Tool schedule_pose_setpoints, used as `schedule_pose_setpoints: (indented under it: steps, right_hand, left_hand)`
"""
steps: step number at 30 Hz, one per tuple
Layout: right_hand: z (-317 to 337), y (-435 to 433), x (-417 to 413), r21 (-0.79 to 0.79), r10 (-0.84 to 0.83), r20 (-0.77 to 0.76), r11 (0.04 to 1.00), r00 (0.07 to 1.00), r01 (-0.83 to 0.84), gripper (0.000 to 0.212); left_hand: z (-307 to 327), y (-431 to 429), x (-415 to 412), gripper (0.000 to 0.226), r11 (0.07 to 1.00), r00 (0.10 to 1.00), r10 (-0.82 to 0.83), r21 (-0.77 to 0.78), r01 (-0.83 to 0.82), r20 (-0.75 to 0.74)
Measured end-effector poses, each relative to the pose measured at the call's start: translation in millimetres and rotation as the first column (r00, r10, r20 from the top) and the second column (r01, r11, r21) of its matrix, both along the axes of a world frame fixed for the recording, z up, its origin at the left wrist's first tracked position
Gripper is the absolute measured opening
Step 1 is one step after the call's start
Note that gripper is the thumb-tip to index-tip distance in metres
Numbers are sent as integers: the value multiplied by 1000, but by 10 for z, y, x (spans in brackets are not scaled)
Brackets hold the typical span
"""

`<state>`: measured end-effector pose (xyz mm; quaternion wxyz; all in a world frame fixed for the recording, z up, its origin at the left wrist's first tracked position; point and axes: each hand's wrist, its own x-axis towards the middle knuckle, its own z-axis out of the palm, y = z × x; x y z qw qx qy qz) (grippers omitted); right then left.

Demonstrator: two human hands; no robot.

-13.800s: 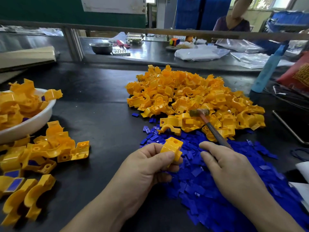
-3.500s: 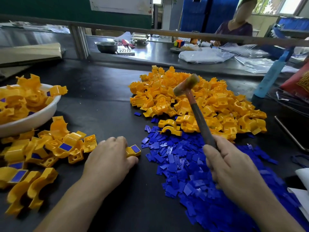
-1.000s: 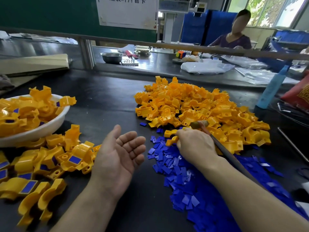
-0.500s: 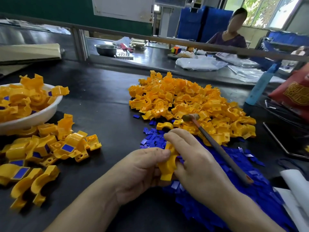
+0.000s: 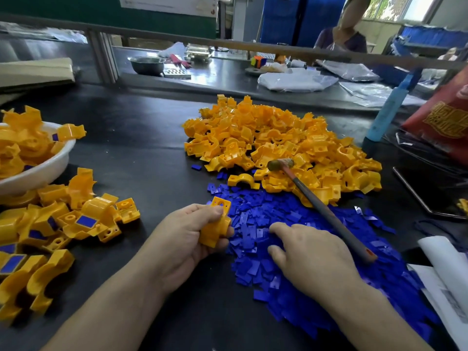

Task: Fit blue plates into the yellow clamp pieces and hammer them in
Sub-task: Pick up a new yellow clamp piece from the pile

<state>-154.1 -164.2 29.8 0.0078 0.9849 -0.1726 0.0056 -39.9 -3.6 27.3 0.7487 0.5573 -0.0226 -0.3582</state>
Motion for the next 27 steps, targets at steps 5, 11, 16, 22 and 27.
schedule_pose_setpoints:
  steps: [5, 11, 16, 22, 27]
  right_hand:
    - [-101, -128, 3, 77, 12, 192, 997, 981, -28, 24]
    - [-70, -214, -26, 256, -41, 414, 964, 909, -73, 31]
    - [-55, -130, -84, 476, -135, 489, 869, 862, -134, 24]
    - [-5, -15, -91, 802, -303, 358, 584, 883, -124, 14]
    - [36, 77, -101, 908, -410, 372, 349, 833, -233, 15]
  left_hand:
    - [-51, -47, -64, 29, 997, 997, -77, -17, 78, 14]
    - [-86, -82, -125, 22, 997, 991, -74, -2, 74, 111]
    - [-81, -91, -202, 28, 997, 979, -81, -3, 83, 186]
    - [-55, -110, -247, 40, 999, 983, -46, 30, 41, 175]
    - [-62, -97, -267, 38, 997, 975, -61, 52, 51, 216]
